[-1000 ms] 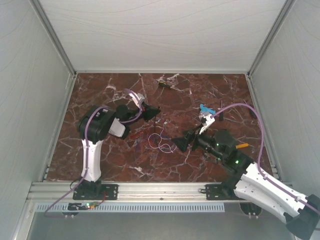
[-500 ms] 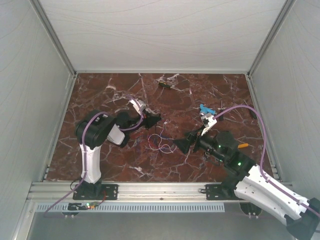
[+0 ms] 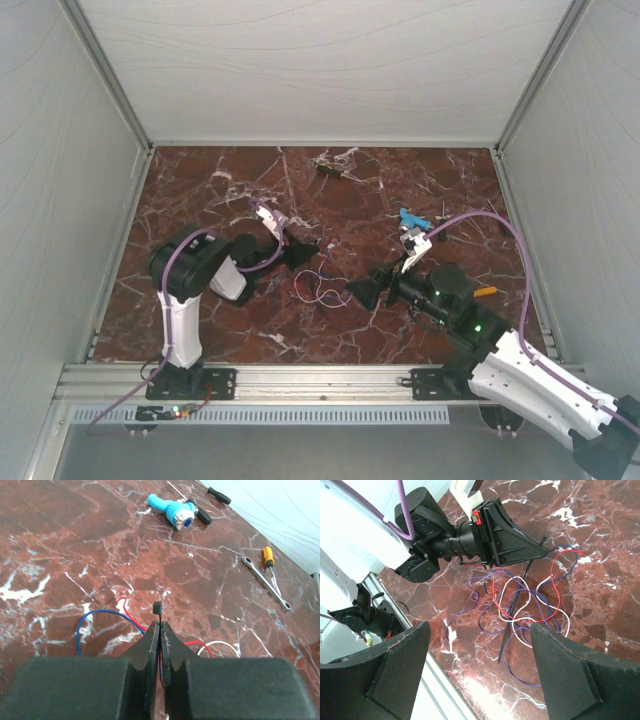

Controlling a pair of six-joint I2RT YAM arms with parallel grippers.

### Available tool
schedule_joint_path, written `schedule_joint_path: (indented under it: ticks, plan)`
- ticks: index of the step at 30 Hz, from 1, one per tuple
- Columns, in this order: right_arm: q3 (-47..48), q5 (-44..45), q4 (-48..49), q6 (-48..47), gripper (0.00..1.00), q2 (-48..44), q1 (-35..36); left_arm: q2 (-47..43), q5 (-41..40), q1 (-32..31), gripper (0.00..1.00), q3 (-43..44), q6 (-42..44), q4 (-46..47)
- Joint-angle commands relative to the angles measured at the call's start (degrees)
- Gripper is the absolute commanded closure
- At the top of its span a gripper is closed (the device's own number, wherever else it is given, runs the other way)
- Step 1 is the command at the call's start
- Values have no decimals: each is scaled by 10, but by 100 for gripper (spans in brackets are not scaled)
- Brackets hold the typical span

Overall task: Zip-tie the wires
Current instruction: Tie the cable at the center of the board.

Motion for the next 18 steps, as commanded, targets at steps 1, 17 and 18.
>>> schedule_joint_path:
  ticks: [1,17,18]
  plan:
    - [-17,-17,2,8,22,-2,-3,-20,-13,-11,100,-19,-24,175]
    - [-68,-140,52,2,41,94,12,-2,26,-18,100,-51,-38,175]
    - [-71,-143,62,1,44,105,18,-4,26,-19,100,-54,-36,175]
